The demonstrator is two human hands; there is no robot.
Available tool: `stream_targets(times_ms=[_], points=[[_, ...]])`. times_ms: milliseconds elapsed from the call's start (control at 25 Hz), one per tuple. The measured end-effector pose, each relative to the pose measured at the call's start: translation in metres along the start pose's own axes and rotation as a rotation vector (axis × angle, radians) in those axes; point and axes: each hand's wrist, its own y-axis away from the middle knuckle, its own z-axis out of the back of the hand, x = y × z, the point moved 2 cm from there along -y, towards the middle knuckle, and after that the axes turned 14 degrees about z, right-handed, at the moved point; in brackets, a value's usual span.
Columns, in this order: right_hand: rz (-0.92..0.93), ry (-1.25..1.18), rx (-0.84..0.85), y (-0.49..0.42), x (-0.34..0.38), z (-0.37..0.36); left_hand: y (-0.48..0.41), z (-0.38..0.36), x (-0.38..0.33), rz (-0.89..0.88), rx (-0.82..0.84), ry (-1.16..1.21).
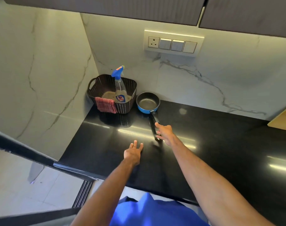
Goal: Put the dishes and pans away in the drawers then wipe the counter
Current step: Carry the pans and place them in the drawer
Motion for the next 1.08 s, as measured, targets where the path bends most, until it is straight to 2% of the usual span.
stream_targets(times_ms=[200, 360, 760, 880, 1080], points=[[-0.049, -0.121, -0.199, -0.03, -0.003, -0.017, -0.005, 0.015, 0.008, -0.062, 0.007, -0.088], [-0.106, -0.167, -0.184, -0.025, -0.015, -0.021, -0.013, 0.037, 0.013, -0.124, 0.058, -0.14], [-0.023, -0.344, -0.277, 0.098, -0.076, 0.0, -0.027, 0.048, 0.01, -0.291, -0.096, -0.26], [0.003, -0.369, -0.323, 0.136, -0.092, 0.005, -0.031, 0.03, 0.015, -0.285, -0.092, -0.109], [0.005, -0.416, -0.423, 0.191, -0.112, 0.017, -0.003, 0.0, 0.003, -0.212, 0.051, 0.35]])
